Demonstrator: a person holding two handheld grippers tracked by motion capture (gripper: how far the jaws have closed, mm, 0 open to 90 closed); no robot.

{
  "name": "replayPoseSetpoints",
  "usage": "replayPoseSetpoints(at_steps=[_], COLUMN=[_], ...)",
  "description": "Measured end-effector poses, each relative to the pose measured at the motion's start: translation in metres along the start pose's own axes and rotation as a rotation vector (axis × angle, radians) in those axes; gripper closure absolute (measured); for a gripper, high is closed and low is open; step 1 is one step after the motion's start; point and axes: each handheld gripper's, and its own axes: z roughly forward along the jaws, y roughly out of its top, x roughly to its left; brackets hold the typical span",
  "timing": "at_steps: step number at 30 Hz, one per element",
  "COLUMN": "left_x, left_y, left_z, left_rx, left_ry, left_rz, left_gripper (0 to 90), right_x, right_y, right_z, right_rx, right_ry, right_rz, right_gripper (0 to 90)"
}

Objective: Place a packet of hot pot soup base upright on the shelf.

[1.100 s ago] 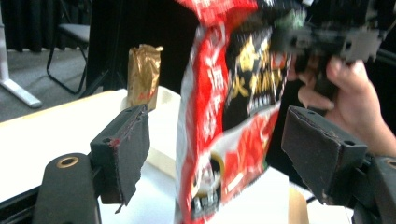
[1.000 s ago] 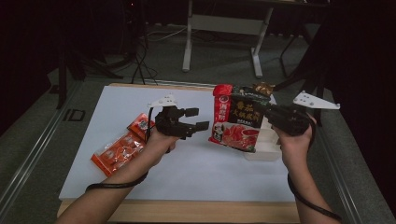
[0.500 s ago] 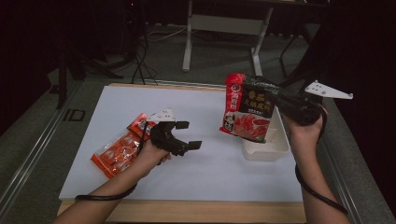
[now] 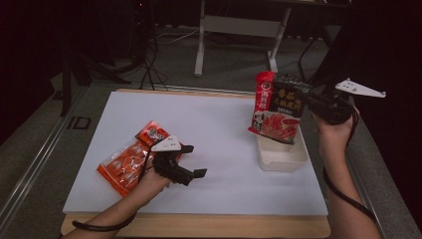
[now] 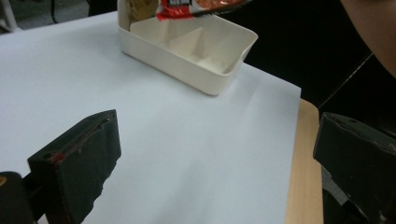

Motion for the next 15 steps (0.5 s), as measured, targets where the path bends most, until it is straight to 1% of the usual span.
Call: replayPoseSetpoints(at_steps=[1, 4, 6, 7, 8, 10, 12, 15], left_x=[-0.001, -0.003, -0.004, -0.005, -0.007, -0.008, -0.010, -0.015], left_y=[-0.002, -0.009, -0.014, -0.016, -0.019, -0.024, -0.028, -0.031], left_z=[-0.001, -0.004, -0.006, -0.006, -0.007, -0.008, -0.008, -0.009], left_rx=[0.002, 0.011, 0.012, 0.016, 0.026, 0.032, 0.026, 0.030], left_ry=[-0.004, 0.004, 0.006, 0.007, 0.008, 0.001, -0.009, -0.003], left_rz=[-0.005, -0.010, -0.027, -0.028, -0.028, -0.030, -0.049, -0.041], left_gripper=[1.1, 1.1, 1.1, 1.1, 1.1, 1.1, 1.1, 1.0], right_x=[-0.004, -0.015, -0.022, -0.026, -0.029, -0.037, -0.044, -0.052], right_y=[0.000, -0.001, -0.002, -0.003, -0.004, -0.005, -0.007, -0.011], right_z=[0.001, 0.003, 0.004, 0.005, 0.006, 0.007, 0.010, 0.014], right_rx=[0.002, 0.008, 0.006, 0.007, 0.005, 0.004, 0.007, 0.016], right_ry=[-0.001, -0.022, -0.036, -0.041, -0.043, -0.046, -0.043, -0.045], right_rz=[0.004, 0.010, 0.011, 0.012, 0.010, 0.026, 0.024, 0.029], right_gripper=[77.7, 77.7, 77.6, 77.5, 77.5, 77.3, 77.2, 77.2])
